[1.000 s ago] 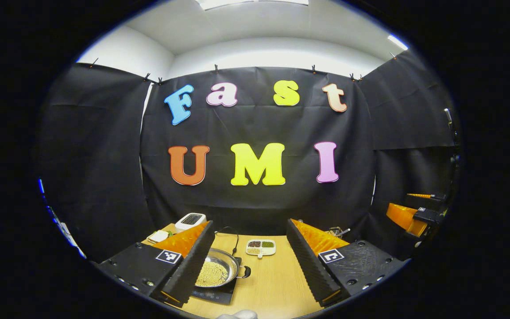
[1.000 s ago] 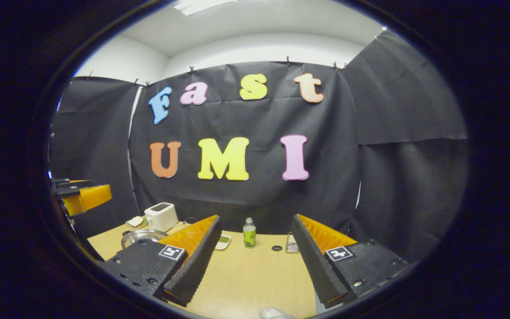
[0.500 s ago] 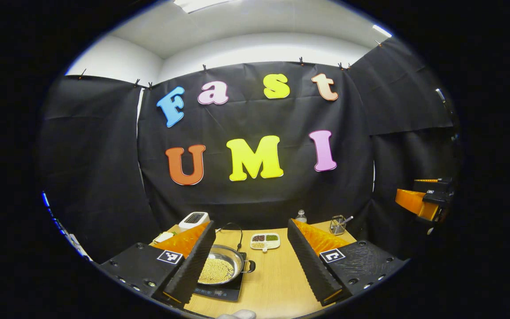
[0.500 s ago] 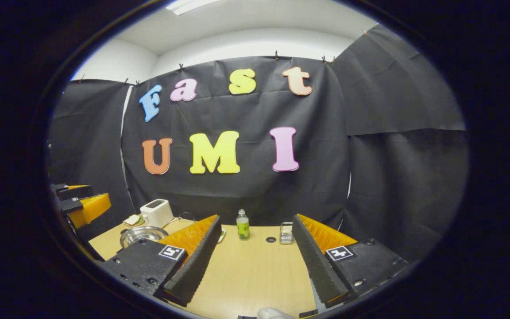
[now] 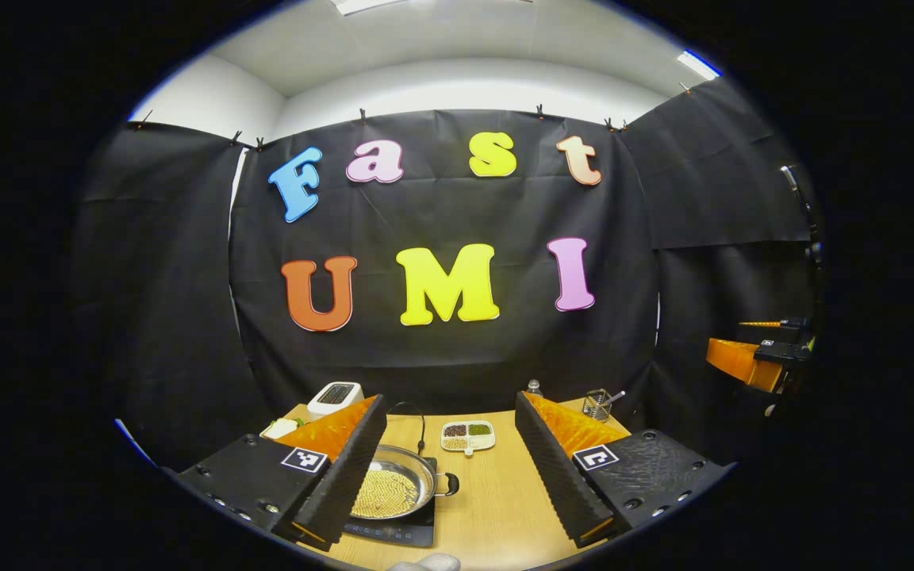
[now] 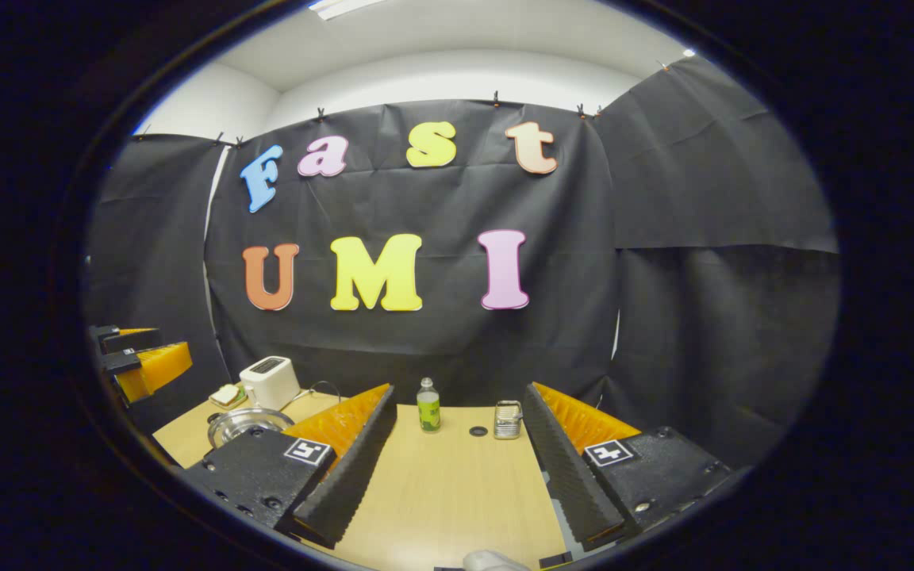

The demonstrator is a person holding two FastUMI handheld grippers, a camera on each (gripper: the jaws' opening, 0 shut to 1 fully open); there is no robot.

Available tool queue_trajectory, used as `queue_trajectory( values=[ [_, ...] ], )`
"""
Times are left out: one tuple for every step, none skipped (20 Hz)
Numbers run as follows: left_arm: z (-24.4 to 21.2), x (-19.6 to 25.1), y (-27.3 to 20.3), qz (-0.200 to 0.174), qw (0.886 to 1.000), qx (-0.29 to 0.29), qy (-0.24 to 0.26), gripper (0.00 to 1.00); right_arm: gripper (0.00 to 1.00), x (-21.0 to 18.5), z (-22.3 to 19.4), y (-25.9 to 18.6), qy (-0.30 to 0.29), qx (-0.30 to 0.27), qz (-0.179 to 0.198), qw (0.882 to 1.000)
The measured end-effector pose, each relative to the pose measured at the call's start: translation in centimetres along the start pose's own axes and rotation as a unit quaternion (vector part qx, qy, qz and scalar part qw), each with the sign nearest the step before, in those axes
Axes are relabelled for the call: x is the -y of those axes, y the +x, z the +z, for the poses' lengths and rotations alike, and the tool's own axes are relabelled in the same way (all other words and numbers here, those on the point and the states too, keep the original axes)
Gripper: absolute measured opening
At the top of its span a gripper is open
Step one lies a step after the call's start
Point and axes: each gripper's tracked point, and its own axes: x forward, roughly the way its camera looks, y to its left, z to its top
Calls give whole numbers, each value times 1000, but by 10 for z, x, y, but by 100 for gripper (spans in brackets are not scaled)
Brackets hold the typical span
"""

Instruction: First push the handle of the pot to place it horizontally, then grasp the pot with both hands and set it on the induction cooktop.

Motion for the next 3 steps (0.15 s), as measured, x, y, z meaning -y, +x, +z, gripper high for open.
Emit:
queue_trajectory(
  values=[
    [1,-7,2,3,1000,0,-3,96,100,-4,0,1,-1,0,-1,1000],
    [1,-12,5,4,1000,-2,-8,96,100,-7,0,2,-2,-4,-3,1000],
    [-1,-15,9,2,1000,-4,-11,96,100,-10,1,5,0,-7,-4,1000]
  ],
)
